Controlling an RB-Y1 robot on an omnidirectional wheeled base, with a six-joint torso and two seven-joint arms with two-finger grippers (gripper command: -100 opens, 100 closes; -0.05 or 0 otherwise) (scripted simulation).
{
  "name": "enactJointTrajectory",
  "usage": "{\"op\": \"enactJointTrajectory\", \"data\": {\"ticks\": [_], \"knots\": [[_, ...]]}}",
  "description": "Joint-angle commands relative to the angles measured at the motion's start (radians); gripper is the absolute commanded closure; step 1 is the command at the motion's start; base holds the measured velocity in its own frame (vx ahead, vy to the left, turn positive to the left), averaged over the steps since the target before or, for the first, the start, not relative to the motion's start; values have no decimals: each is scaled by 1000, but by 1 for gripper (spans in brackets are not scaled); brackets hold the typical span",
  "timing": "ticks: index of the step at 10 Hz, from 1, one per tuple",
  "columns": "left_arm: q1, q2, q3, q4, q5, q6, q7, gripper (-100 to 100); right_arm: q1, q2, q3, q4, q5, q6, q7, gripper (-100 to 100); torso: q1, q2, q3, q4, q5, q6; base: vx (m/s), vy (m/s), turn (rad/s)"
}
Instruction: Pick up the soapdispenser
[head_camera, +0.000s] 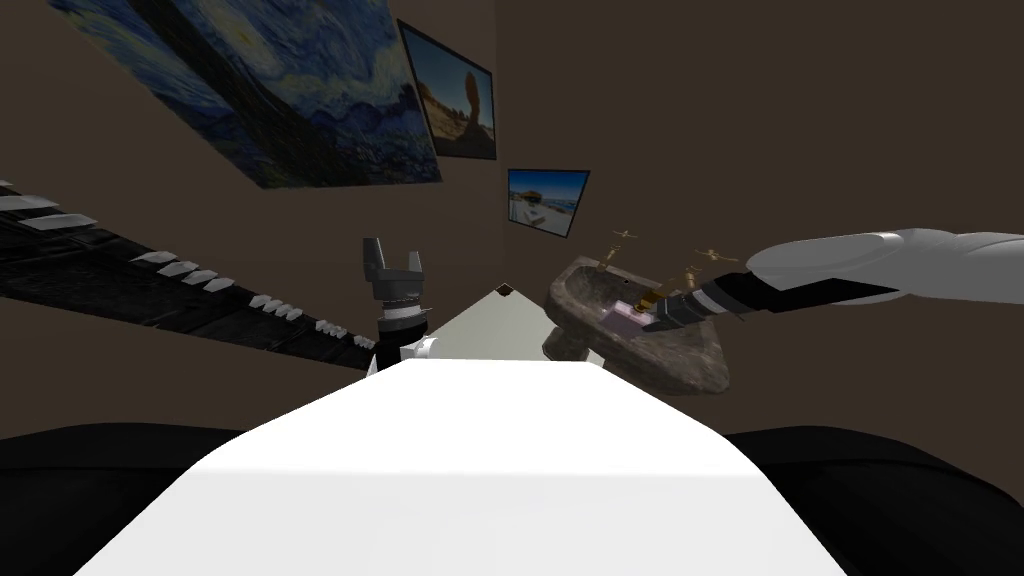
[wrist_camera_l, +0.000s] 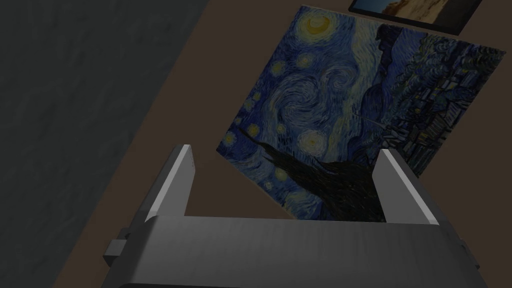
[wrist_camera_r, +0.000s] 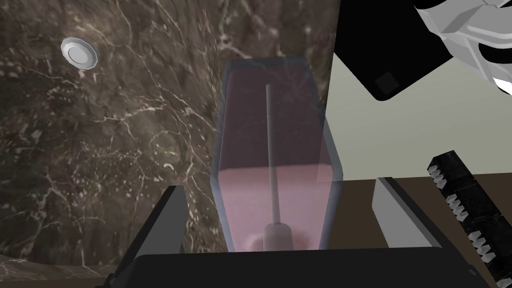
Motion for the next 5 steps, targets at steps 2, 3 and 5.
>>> {"op": "enactJointTrajectory", "data": {"ticks": [2,3,5], "knots": [[0,0,0,0,0,0,0,0,14,33,10,1,12,22,15,-100,-5,2,1,1,-1,0,12,18,46],[0,0,0,0,0,0,0,0,20,46,15,2,16,30,21,-100,-6,2,1,0,-3,-1,27,27,91],[0,0,0,0,0,0,0,0,26,58,17,2,20,36,27,-100,-6,0,0,0,-3,-1,16,21,43]]}}
